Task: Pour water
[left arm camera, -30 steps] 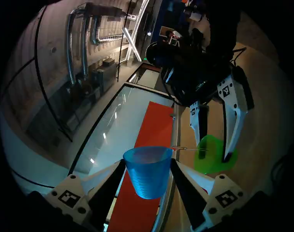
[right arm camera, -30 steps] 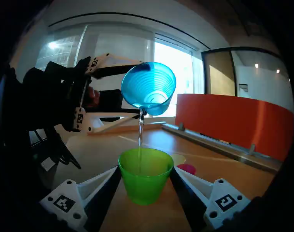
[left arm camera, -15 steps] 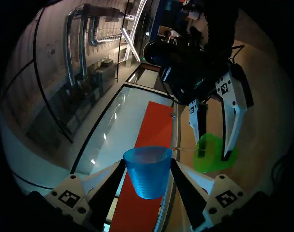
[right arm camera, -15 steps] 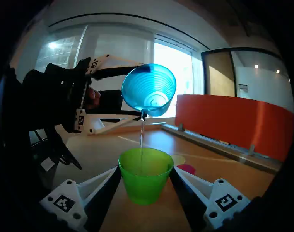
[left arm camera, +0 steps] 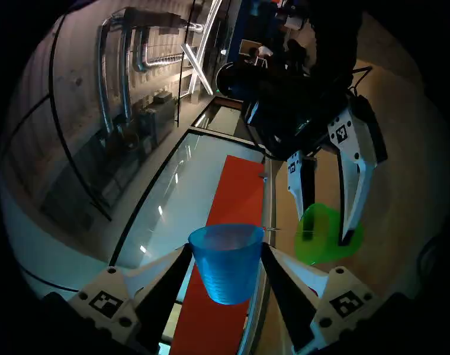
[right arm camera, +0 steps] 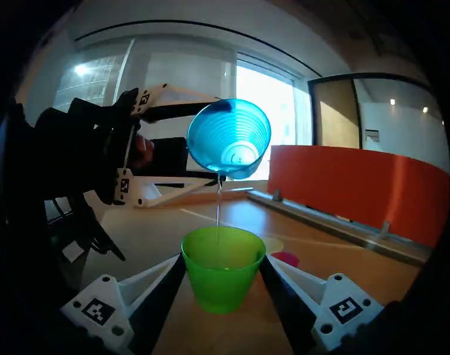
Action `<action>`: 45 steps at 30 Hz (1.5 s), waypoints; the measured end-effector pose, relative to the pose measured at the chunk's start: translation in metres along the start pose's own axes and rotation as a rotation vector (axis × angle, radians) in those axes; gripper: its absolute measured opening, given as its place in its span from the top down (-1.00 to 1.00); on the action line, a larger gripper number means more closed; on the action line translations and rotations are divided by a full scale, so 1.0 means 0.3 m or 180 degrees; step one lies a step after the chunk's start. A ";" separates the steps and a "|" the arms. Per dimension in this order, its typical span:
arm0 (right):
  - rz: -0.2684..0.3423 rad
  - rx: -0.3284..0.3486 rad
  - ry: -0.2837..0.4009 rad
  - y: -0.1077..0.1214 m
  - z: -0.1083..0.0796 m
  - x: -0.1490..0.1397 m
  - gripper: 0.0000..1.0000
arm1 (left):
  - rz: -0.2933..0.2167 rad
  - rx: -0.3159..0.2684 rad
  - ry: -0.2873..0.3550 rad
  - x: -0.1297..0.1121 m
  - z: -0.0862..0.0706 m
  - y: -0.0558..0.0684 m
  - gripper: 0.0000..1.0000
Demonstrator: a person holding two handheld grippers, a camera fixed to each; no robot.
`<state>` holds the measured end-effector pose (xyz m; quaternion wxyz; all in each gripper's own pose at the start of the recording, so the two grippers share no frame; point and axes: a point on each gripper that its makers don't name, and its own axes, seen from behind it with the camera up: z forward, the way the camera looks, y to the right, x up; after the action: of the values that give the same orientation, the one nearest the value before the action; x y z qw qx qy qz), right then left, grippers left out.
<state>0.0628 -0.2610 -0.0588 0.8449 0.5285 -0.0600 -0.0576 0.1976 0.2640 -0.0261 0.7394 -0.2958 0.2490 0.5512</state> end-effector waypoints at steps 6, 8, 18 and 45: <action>0.0001 -0.0004 0.0003 0.001 -0.002 -0.001 -0.79 | 0.0038 -0.0006 -0.0004 0.000 0.001 0.003 -0.69; -0.0002 -0.0006 0.0006 0.002 -0.002 0.000 -0.79 | 0.0047 -0.0010 -0.0004 0.002 0.000 0.004 -0.69; -0.0013 -0.0021 0.0017 0.005 -0.006 0.006 -0.79 | 0.0070 -0.0009 -0.0008 -0.002 0.003 -0.004 -0.69; -0.0030 -0.0024 0.0025 0.009 -0.010 0.008 -0.80 | 0.0211 -0.0012 0.0001 0.007 0.023 -0.009 -0.69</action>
<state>0.0658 -0.2574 -0.0576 0.8468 0.5258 -0.0540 -0.0597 0.2011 0.2697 -0.0224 0.7201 -0.2889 0.2576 0.5759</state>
